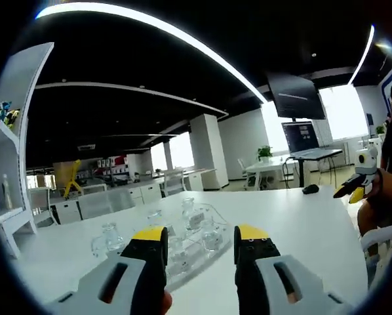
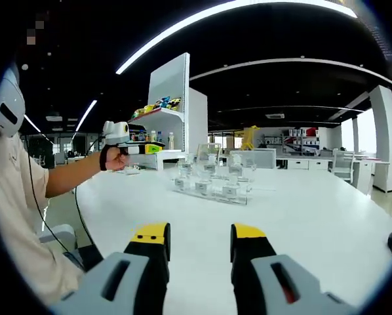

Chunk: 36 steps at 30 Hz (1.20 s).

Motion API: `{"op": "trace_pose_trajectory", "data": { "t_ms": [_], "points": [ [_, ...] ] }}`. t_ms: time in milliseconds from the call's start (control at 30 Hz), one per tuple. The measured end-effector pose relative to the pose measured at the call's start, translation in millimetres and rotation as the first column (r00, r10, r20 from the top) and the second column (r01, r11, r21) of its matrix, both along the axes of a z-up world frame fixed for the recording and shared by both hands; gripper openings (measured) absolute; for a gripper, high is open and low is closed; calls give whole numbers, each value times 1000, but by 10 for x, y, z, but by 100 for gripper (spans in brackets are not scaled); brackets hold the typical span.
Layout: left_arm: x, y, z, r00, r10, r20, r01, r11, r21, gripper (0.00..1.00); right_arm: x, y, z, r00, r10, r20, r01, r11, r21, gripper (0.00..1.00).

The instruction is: Identify the label on the chemical reagent bottle, grasp the chemical reagent bottle, and place it in the designated position on the reagent rack

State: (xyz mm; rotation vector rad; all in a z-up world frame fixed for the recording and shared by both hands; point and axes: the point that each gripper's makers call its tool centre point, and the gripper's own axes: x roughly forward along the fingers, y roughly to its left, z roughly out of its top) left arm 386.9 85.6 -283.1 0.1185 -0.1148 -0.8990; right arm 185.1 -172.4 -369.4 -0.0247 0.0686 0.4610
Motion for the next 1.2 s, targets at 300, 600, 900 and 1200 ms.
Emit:
{"op": "trace_pose_trajectory", "data": {
  "t_ms": [300, 600, 900, 1200],
  "points": [
    [-225, 704, 24, 996, 83, 17, -82, 996, -46, 40, 128, 14, 74, 1000, 22, 8, -22, 999, -29, 36],
    [-555, 1013, -22, 993, 114, 26, -112, 992, -59, 40, 198, 22, 155, 999, 27, 28, -26, 999, -35, 36],
    [-839, 1371, -12, 990, 142, 25, -140, 988, -73, 40, 234, 31, 183, 999, 39, 27, -37, 998, -55, 37],
    [-1075, 1510, -72, 987, 155, 34, -151, 984, -89, 40, 227, 10, 226, 999, 28, 36, -26, 998, -56, 37]
  ]
}}
